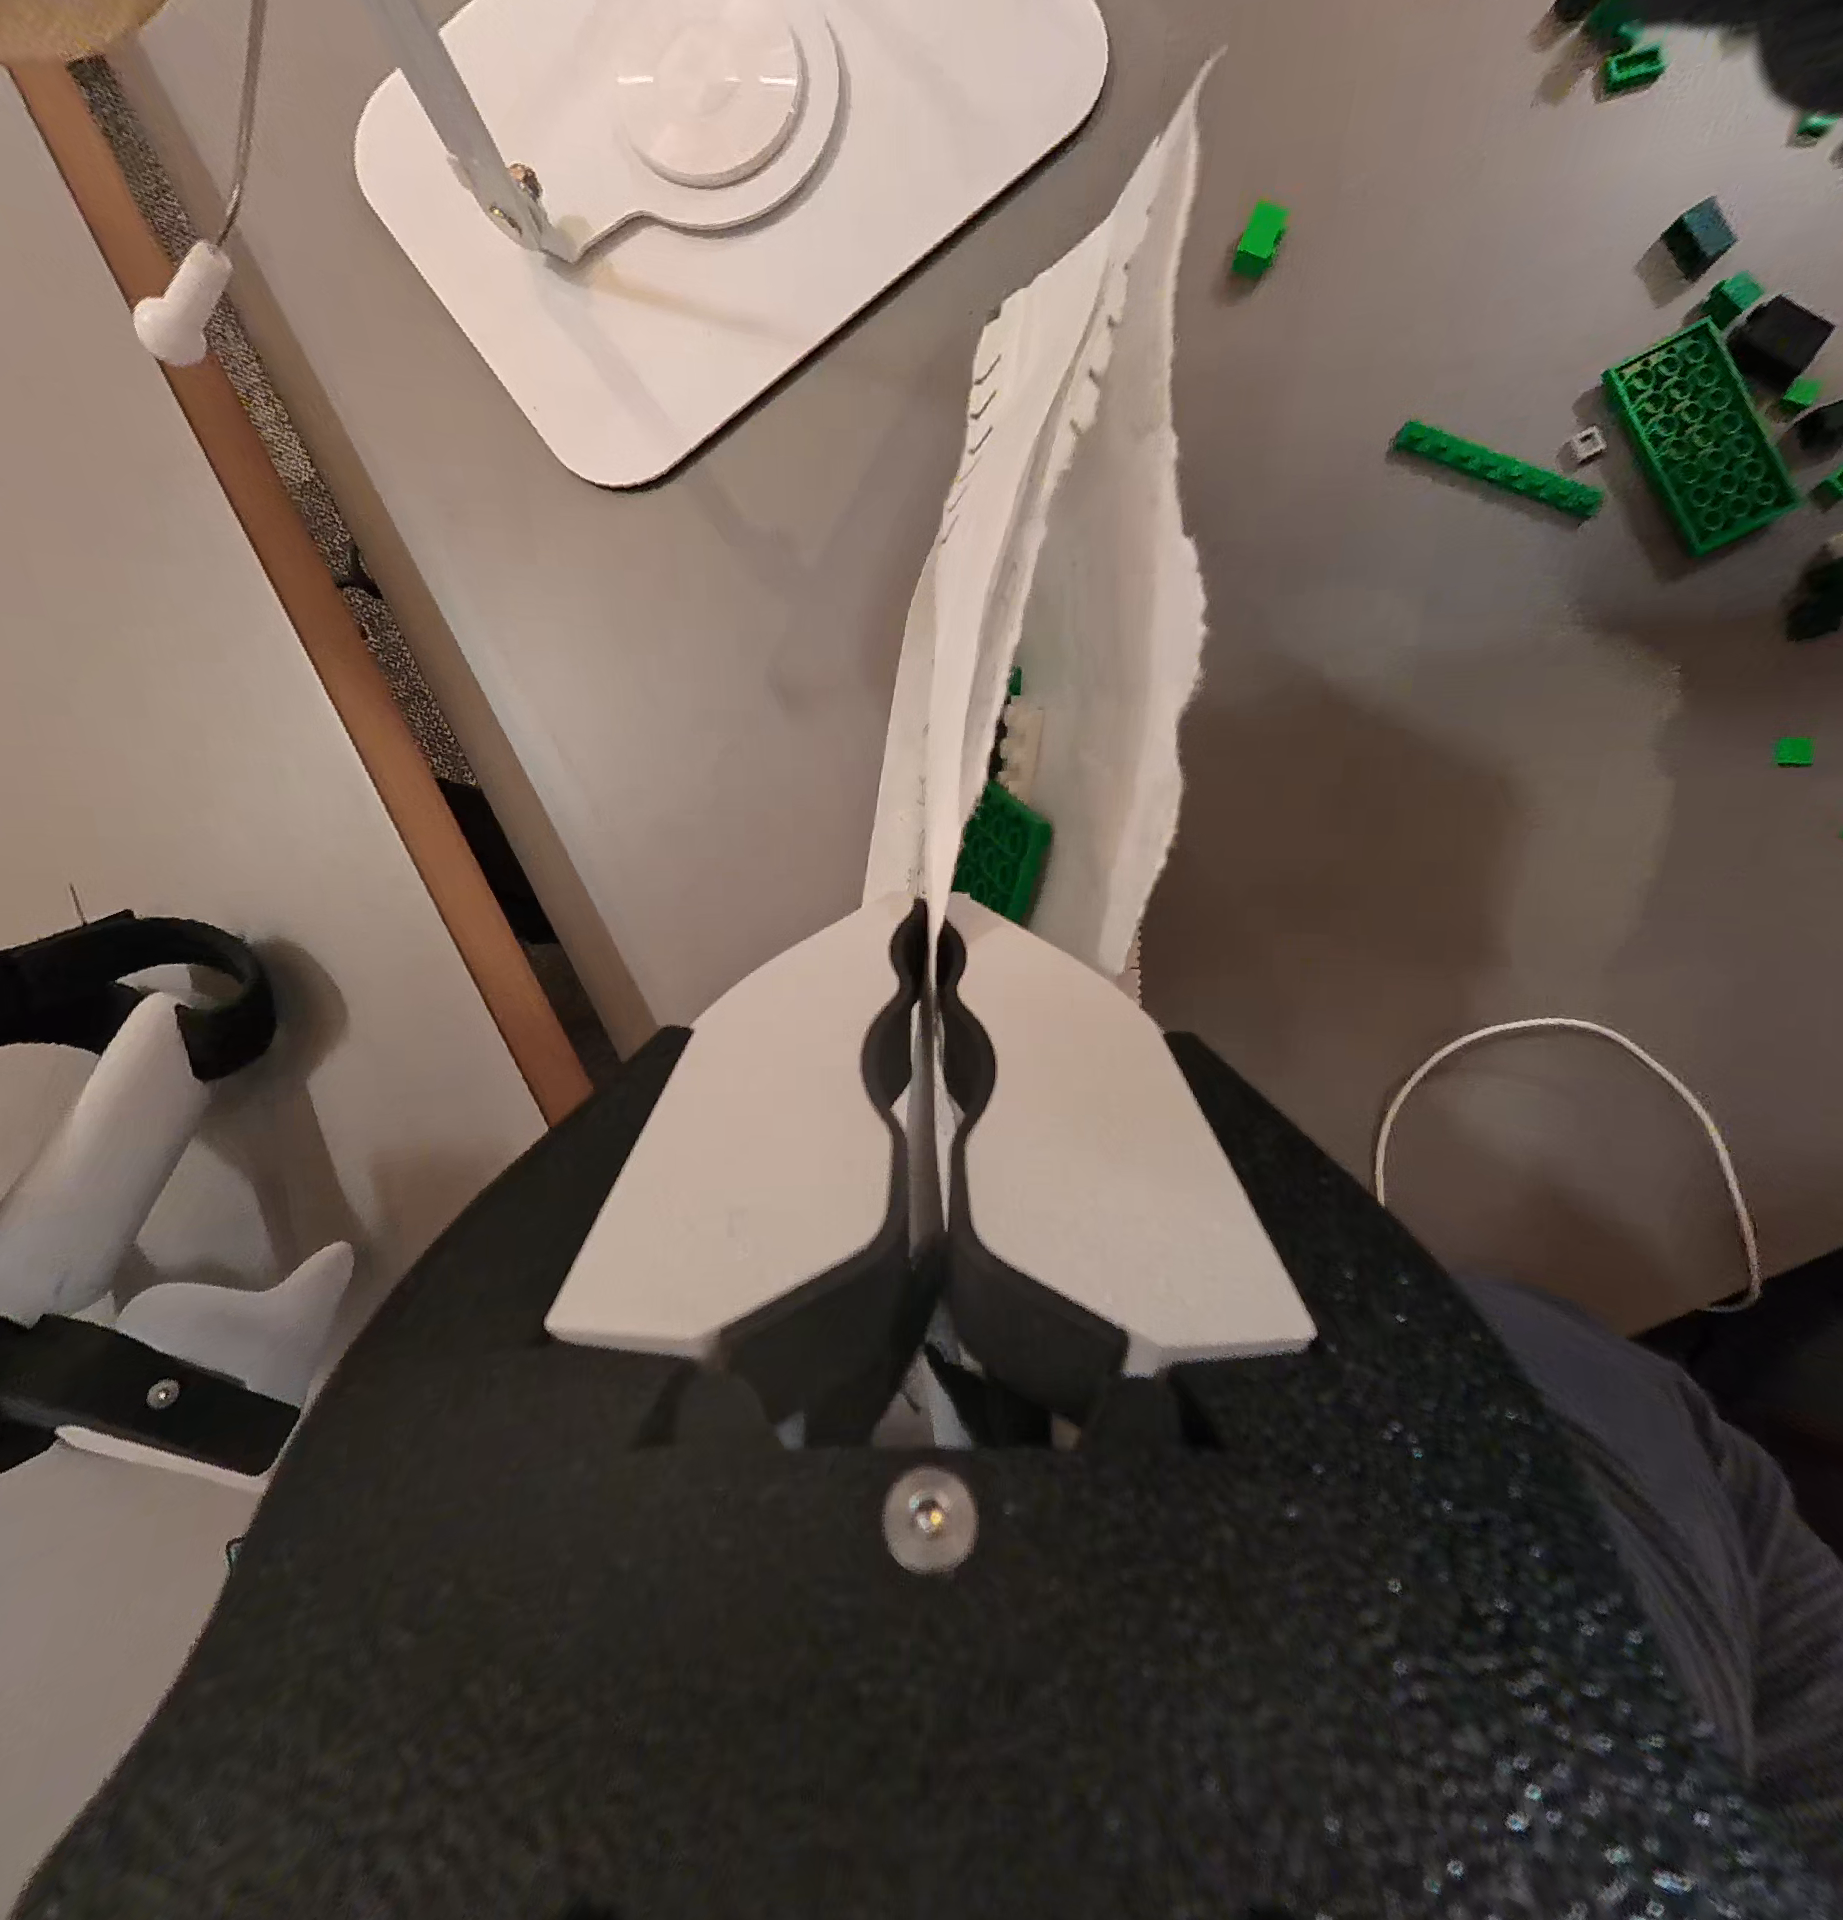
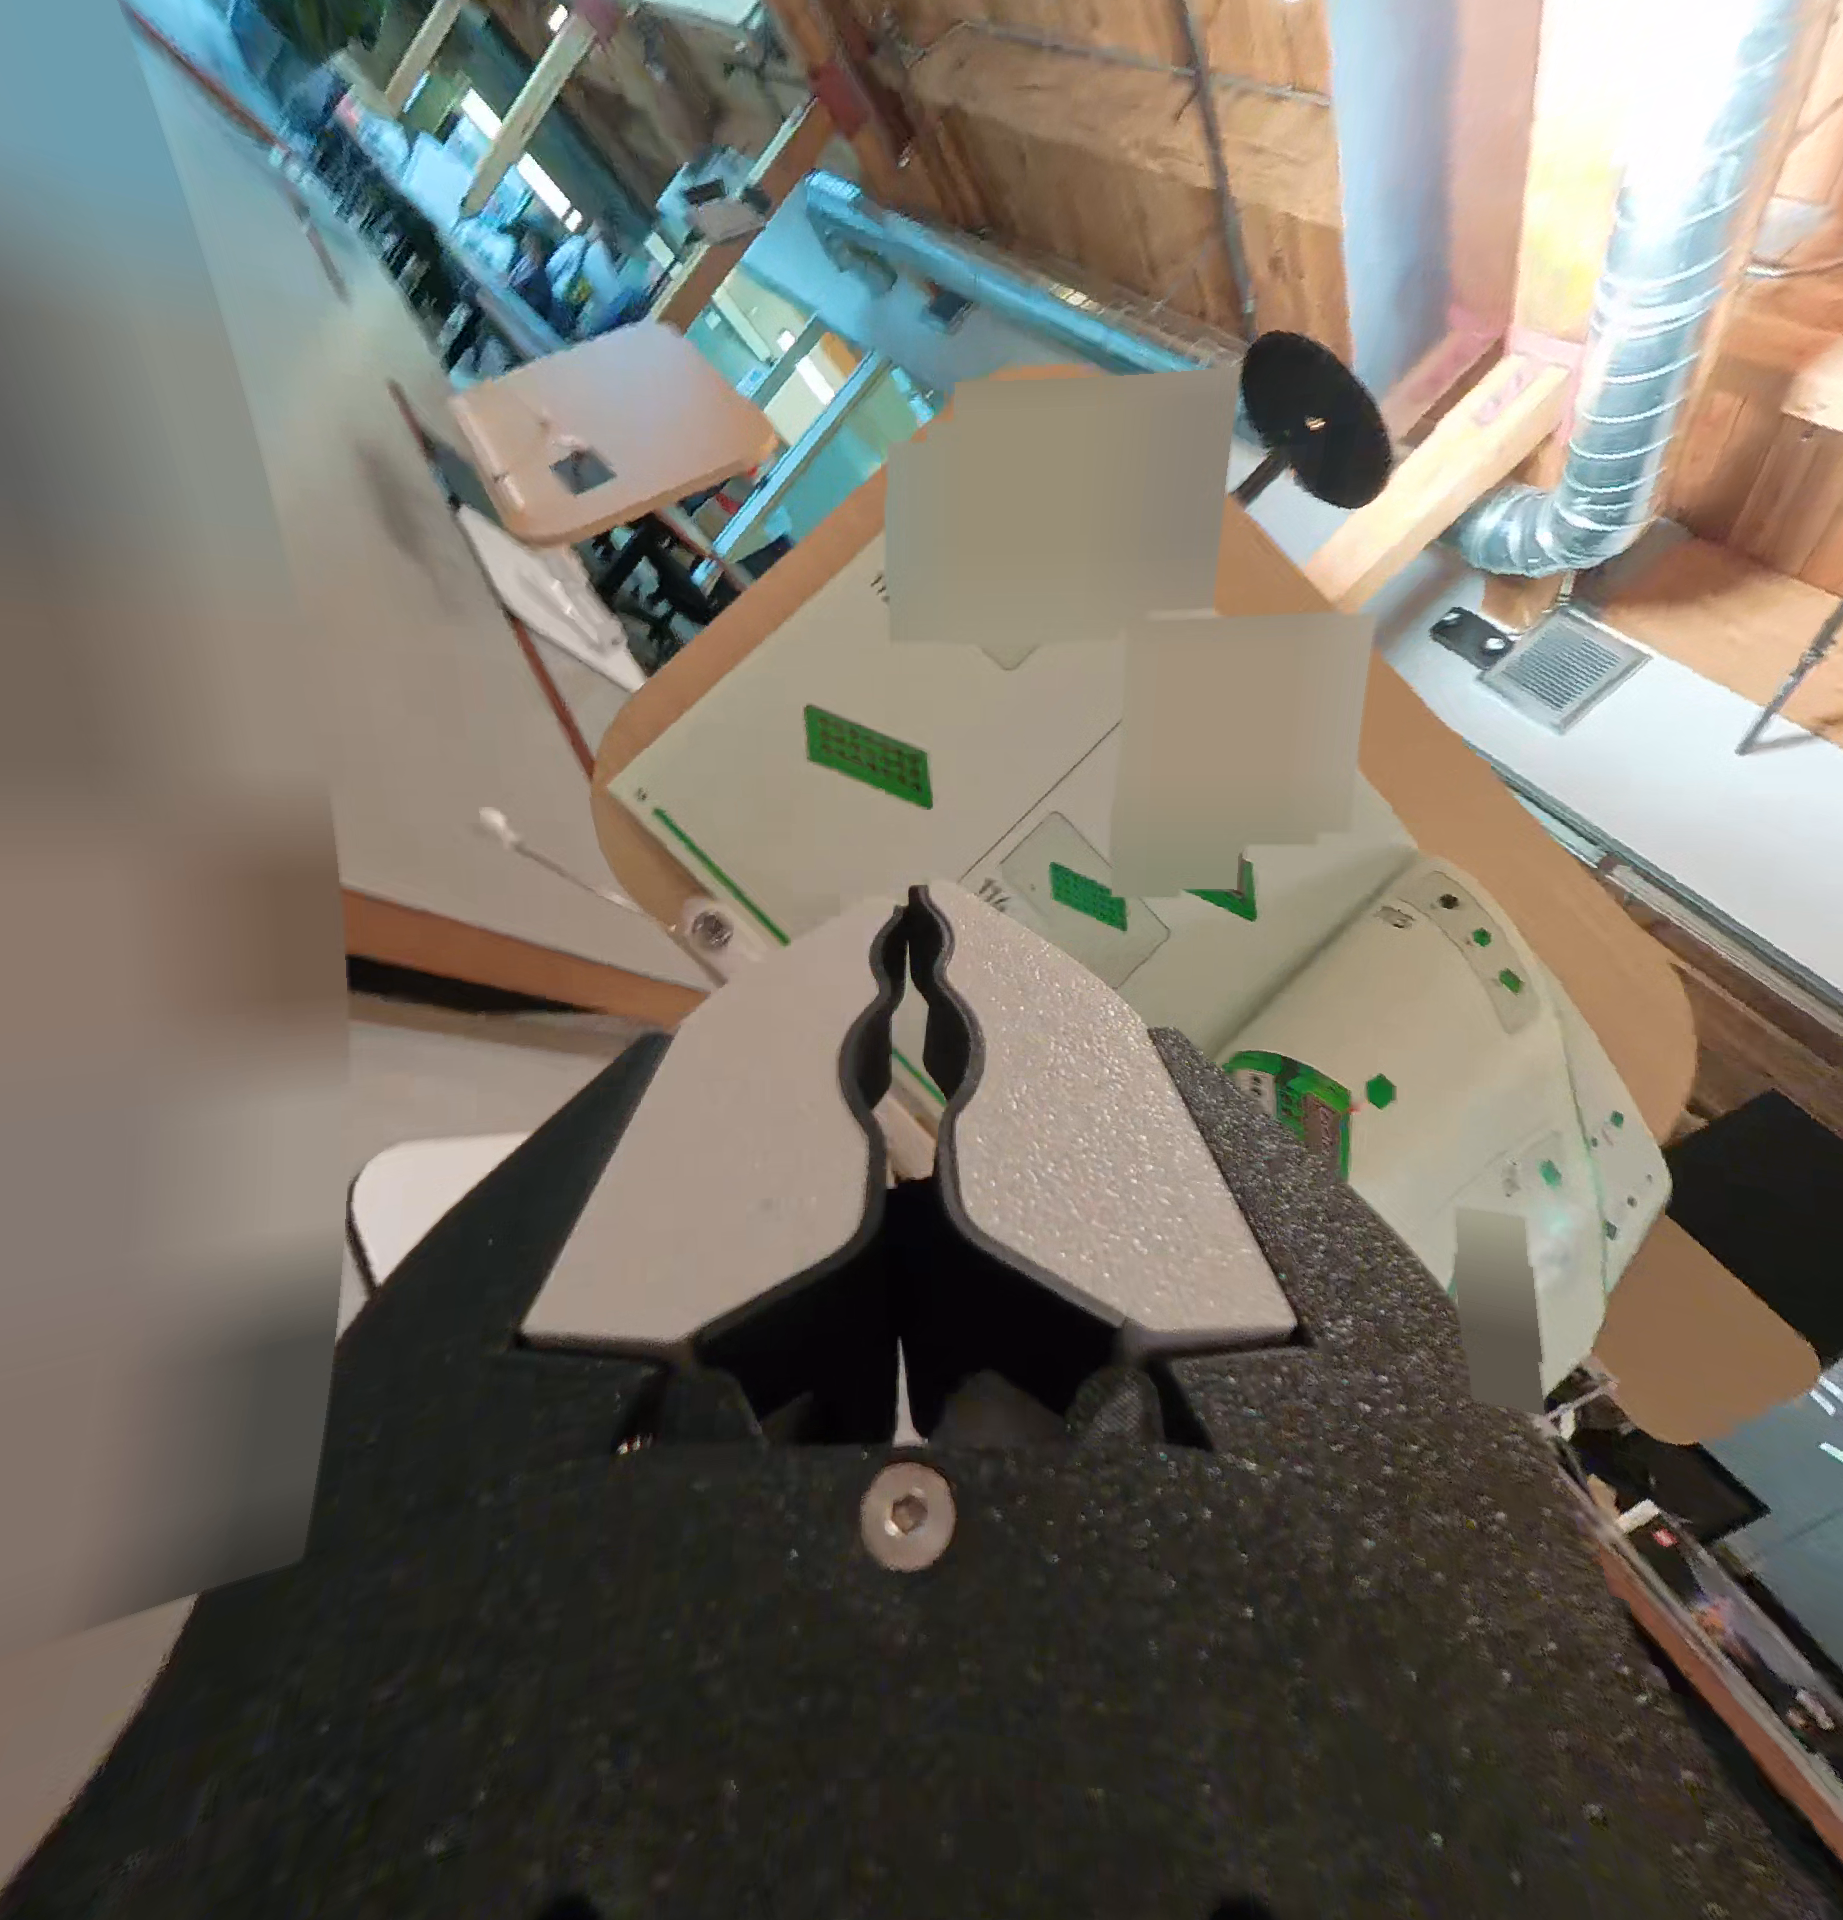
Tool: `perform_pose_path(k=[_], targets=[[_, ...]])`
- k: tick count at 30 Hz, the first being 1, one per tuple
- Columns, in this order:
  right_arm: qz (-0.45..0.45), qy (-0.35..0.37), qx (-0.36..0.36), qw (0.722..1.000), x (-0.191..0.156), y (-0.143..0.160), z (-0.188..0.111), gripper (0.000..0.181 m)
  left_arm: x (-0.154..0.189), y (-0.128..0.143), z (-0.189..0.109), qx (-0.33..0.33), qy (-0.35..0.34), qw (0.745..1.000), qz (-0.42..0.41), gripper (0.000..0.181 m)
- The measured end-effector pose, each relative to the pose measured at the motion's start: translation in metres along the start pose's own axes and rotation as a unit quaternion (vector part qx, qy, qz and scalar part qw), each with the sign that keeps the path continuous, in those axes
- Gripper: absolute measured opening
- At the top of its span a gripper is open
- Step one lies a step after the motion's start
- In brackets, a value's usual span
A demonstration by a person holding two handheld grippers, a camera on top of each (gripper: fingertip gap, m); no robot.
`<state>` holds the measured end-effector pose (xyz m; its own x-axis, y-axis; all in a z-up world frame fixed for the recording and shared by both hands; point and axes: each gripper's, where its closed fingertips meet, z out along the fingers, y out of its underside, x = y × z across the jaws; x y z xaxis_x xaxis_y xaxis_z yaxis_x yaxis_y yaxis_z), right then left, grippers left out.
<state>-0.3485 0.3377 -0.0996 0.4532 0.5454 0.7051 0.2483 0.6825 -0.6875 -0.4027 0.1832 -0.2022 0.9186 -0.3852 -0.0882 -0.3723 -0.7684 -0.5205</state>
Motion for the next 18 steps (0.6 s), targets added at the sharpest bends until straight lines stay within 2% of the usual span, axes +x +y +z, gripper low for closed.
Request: perform_pose_path(k=[1,2,4,10,18], targets=[[-0.018,-0.017,-0.012,1.0,-0.007,0.002,0.004,0.0,0.0,0.0,-0.001,0.001,-0.001,1.0,-0.001,0.0],[-0.039,-0.035,-0.024,0.998,-0.015,0.004,0.01,0.016,-0.001,0.001,-0.001,0.002,-0.003,1.0,-0.003,0.0],[-0.087,-0.074,-0.047,0.992,-0.035,0.007,0.026,0.024,-0.003,0.002,-0.003,0.005,-0.006,1.0,-0.008,0.0],[-0.265,-0.113,-0.058,0.956,-0.078,0.01,0.074,0.026,-0.007,0.006,-0.003,0.001,-0.008,1.0,-0.014,0.0],[-0.302,-0.116,-0.083,0.943,-0.083,0.018,0.103,0.027,-0.012,0.011,-0.005,0.007,-0.008,0.999,-0.03,0.0]])
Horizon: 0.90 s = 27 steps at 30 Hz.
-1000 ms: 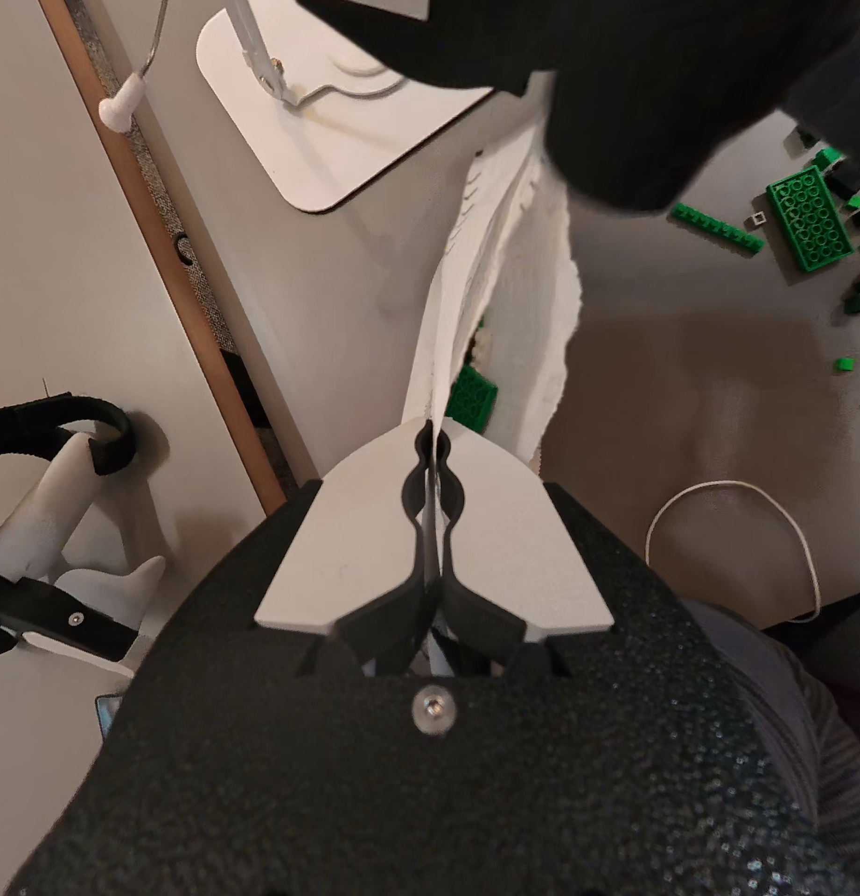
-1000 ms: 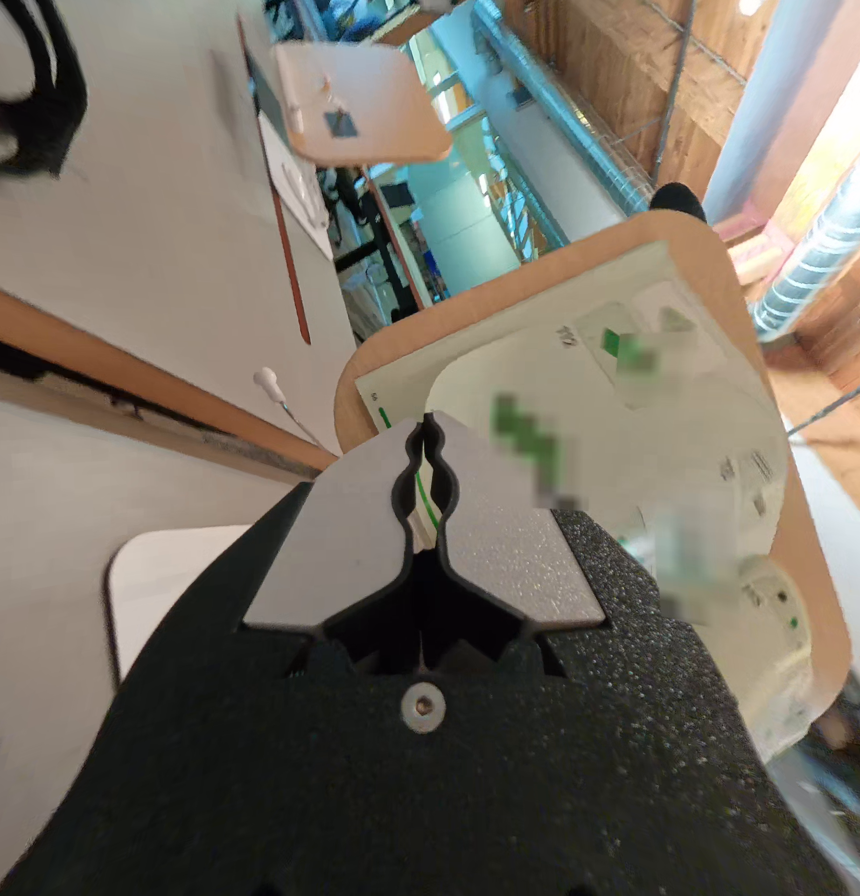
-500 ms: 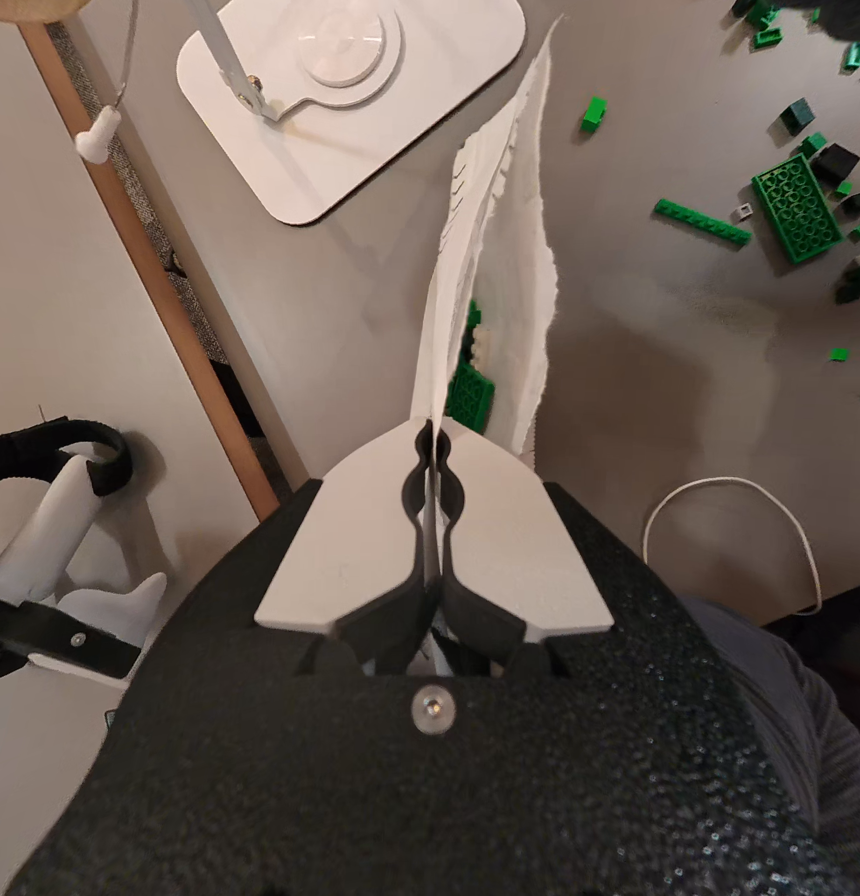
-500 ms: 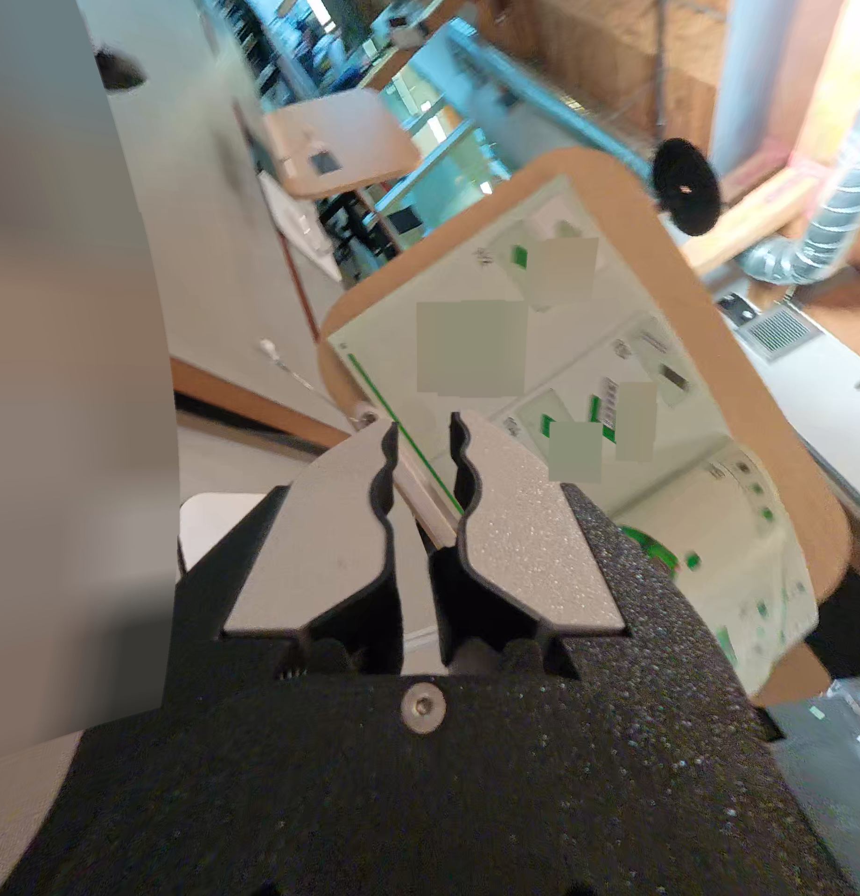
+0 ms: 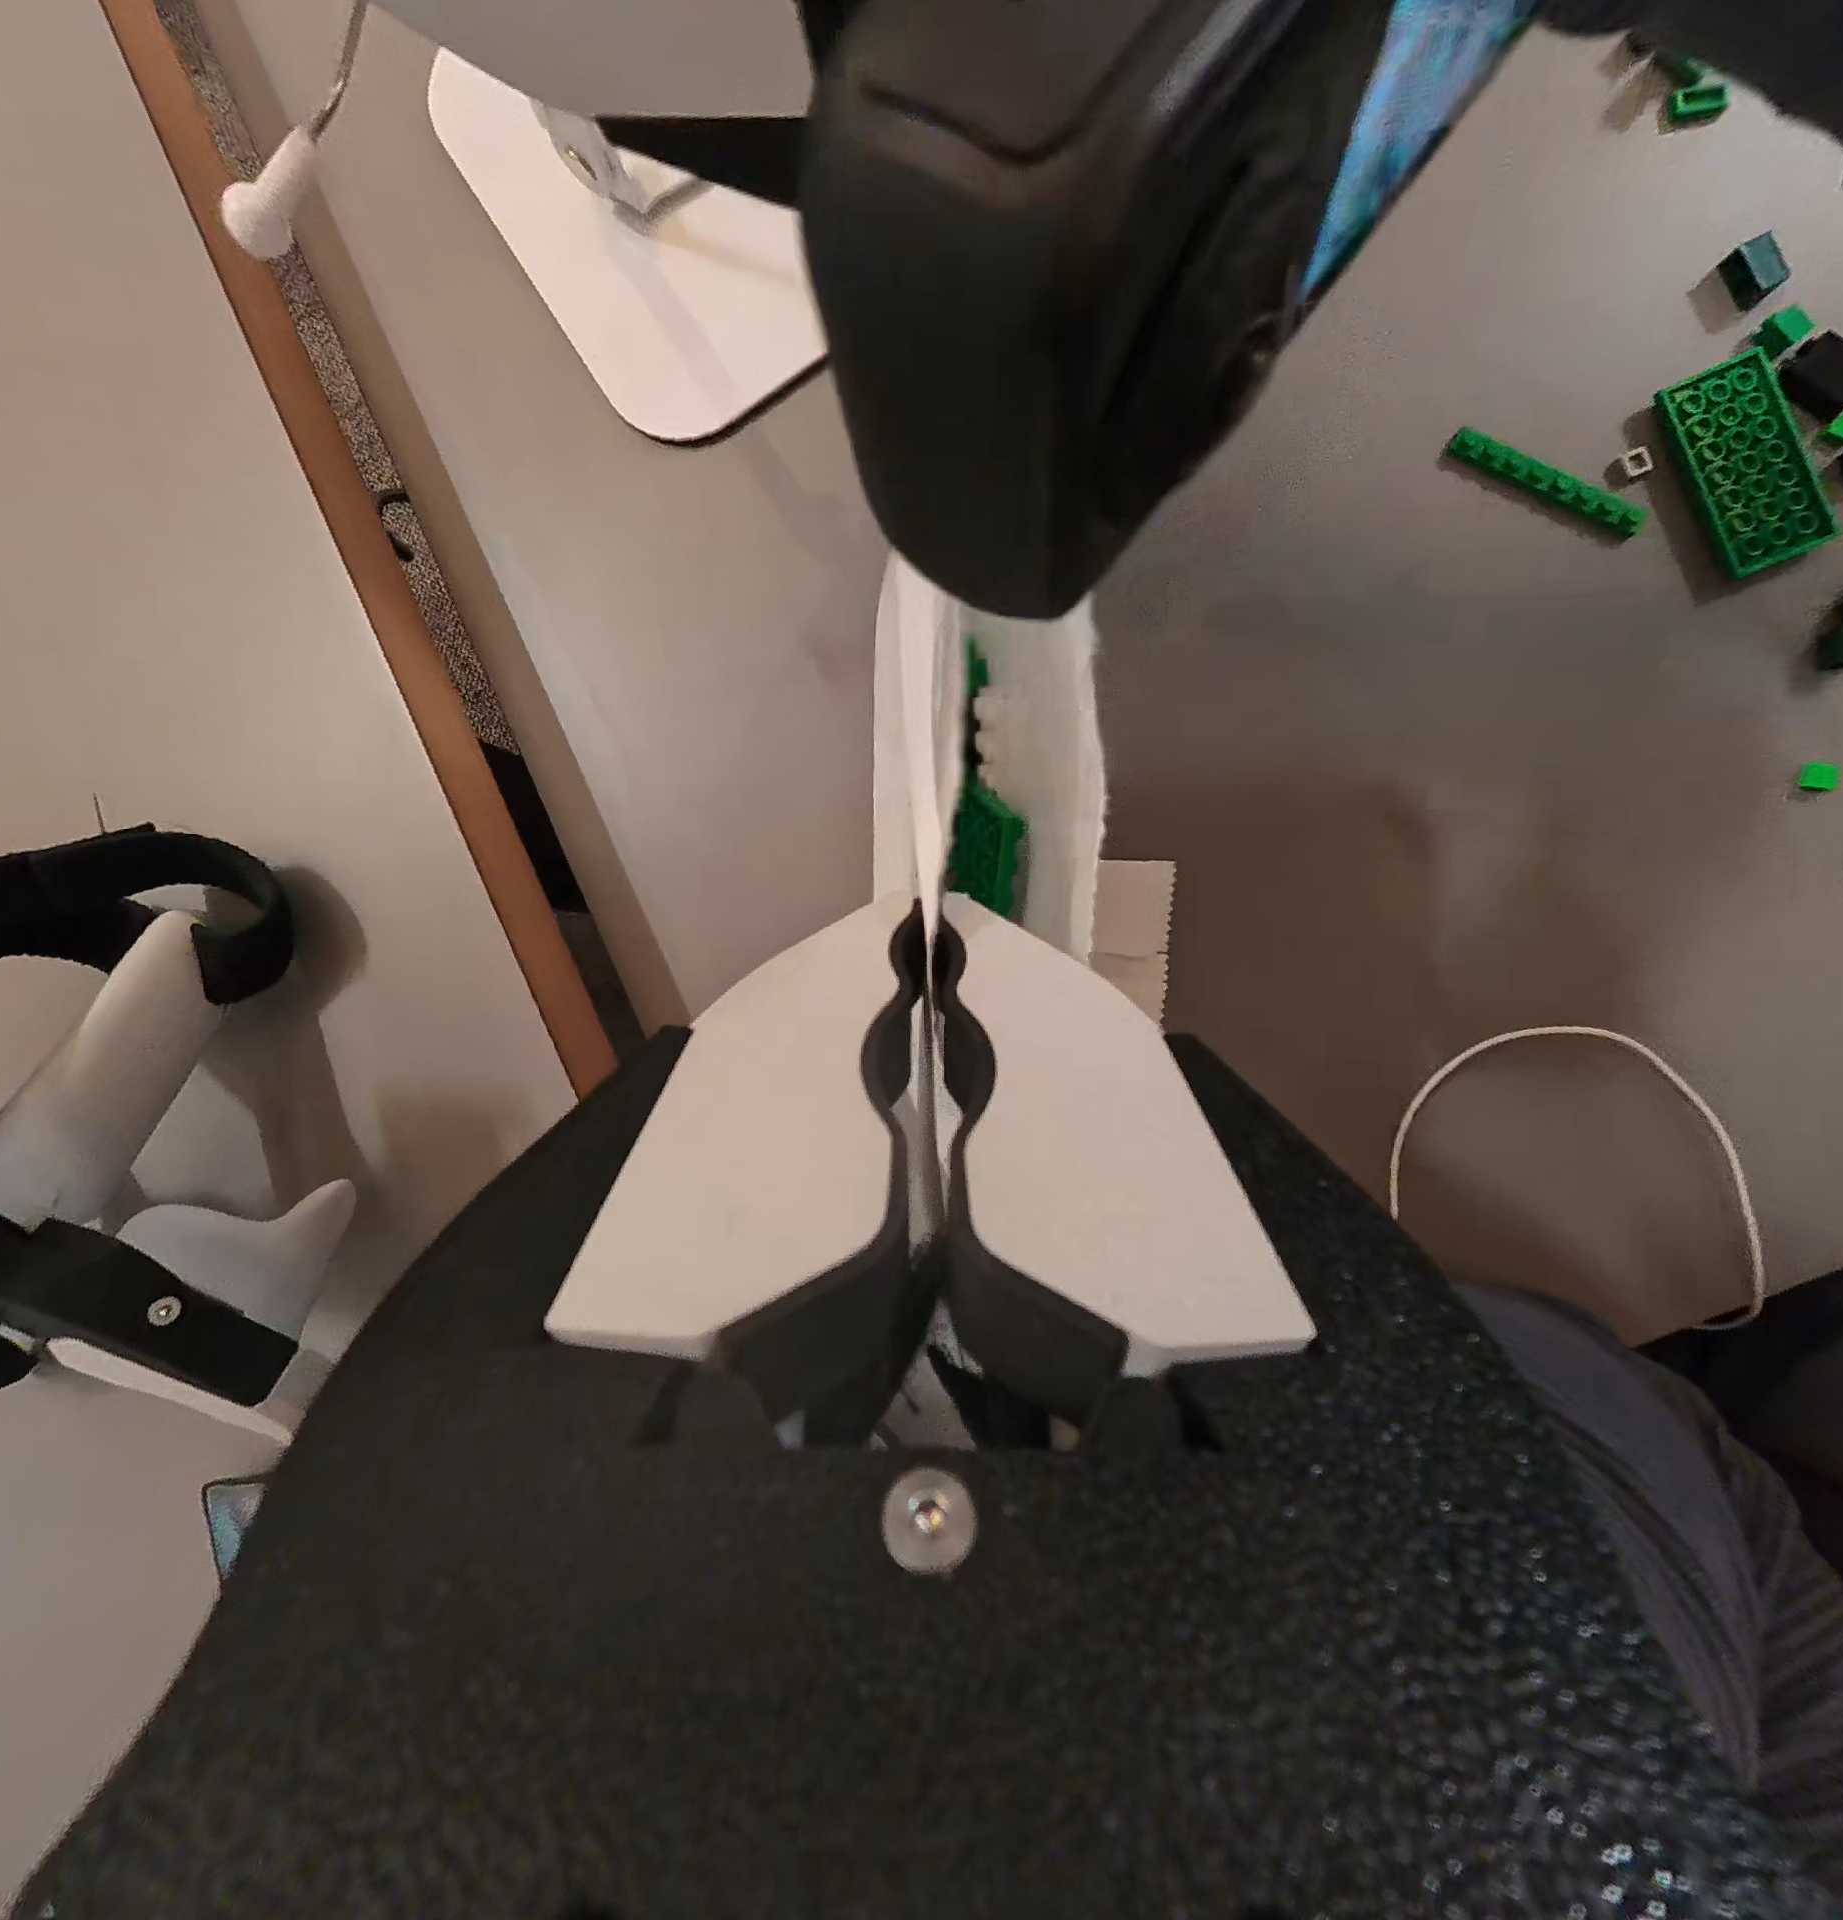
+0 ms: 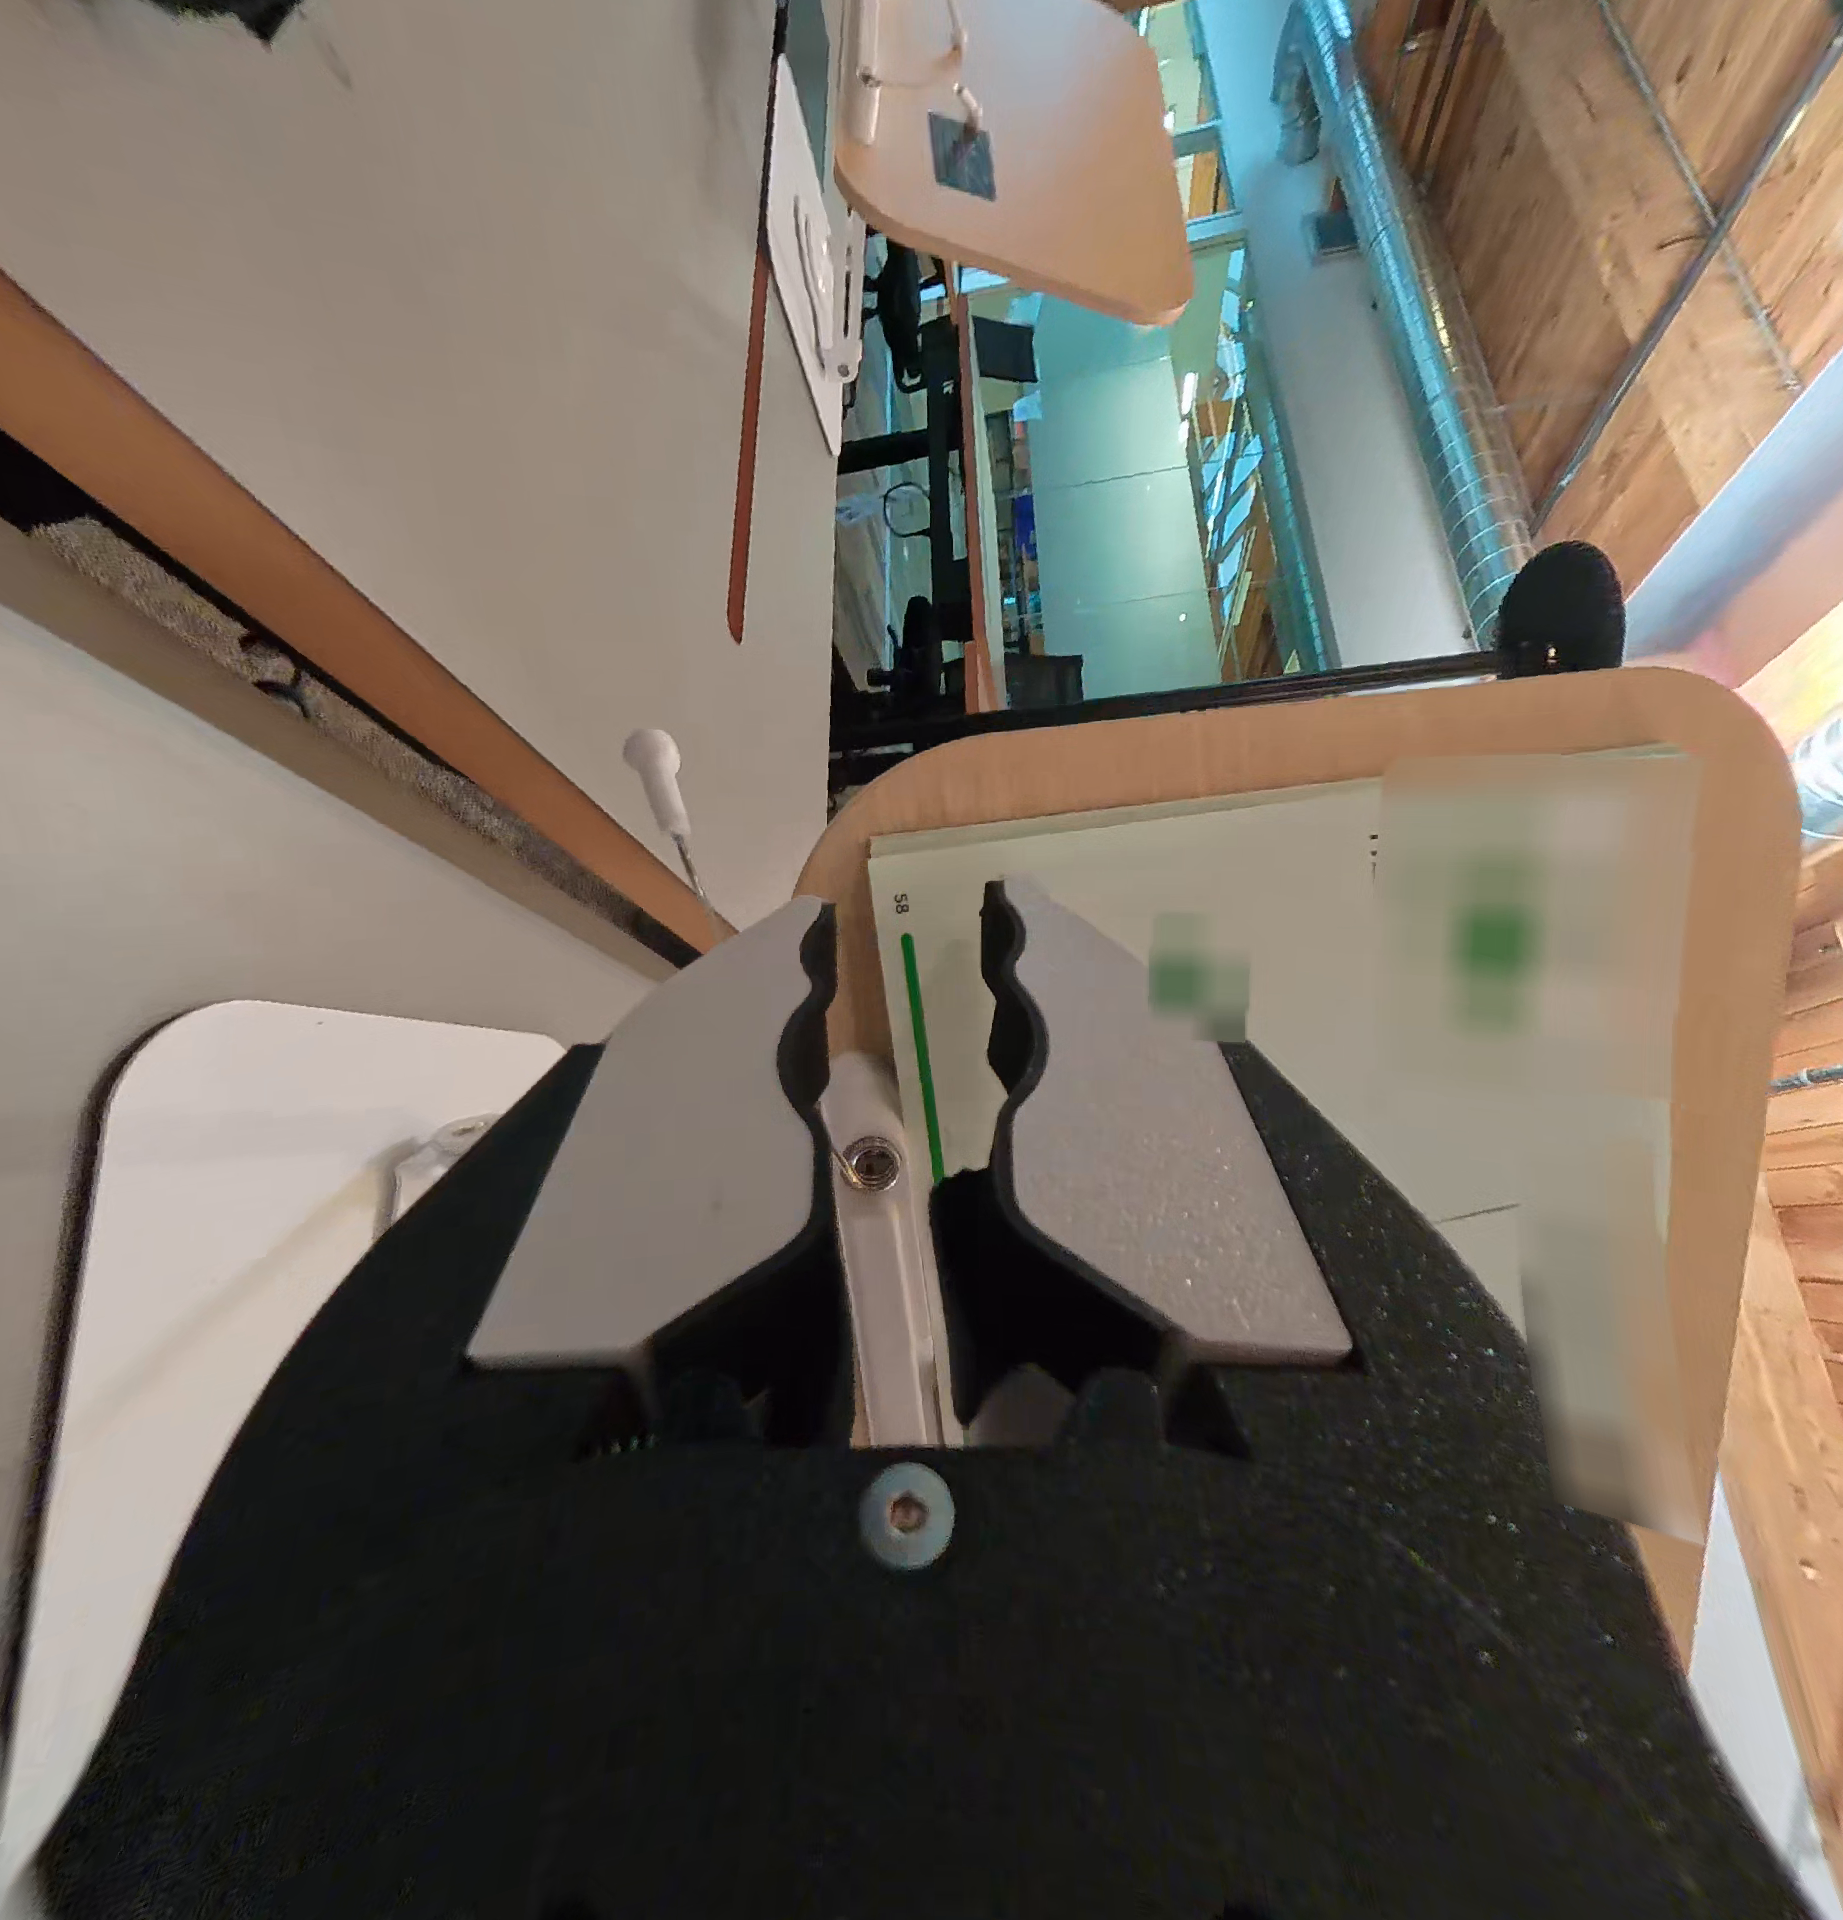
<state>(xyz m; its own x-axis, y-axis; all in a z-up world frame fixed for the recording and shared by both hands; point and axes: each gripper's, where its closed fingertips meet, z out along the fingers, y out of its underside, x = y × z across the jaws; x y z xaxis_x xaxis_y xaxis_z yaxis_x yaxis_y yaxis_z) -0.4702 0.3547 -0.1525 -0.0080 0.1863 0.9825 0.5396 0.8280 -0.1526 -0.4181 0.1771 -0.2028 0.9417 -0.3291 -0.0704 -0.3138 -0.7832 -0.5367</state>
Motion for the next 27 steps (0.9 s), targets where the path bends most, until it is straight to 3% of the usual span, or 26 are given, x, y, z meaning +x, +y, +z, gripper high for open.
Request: perform_pose_path(k=[10,17,23,27], targets=[[-0.019,-0.004,-0.019,1.0,0.002,0.0,0.011,0.024,0.002,0.0,0.001,0.003,0.01,1.0,0.004,0.0],[-0.013,0.007,-0.013,1.0,0.008,-0.001,0.003,0.018,0.003,0.001,0.001,0.005,0.014,1.0,0.003,0.0],[0.022,0.024,-0.005,0.999,0.012,0.001,-0.008,0.0,0.004,0.001,0.001,0.002,0.016,1.0,0.005,0.0],[0.117,0.049,0.027,0.992,0.021,0.003,-0.028,0.0,0.005,0.0,0.001,0.003,0.016,1.0,0.007,0.0]])
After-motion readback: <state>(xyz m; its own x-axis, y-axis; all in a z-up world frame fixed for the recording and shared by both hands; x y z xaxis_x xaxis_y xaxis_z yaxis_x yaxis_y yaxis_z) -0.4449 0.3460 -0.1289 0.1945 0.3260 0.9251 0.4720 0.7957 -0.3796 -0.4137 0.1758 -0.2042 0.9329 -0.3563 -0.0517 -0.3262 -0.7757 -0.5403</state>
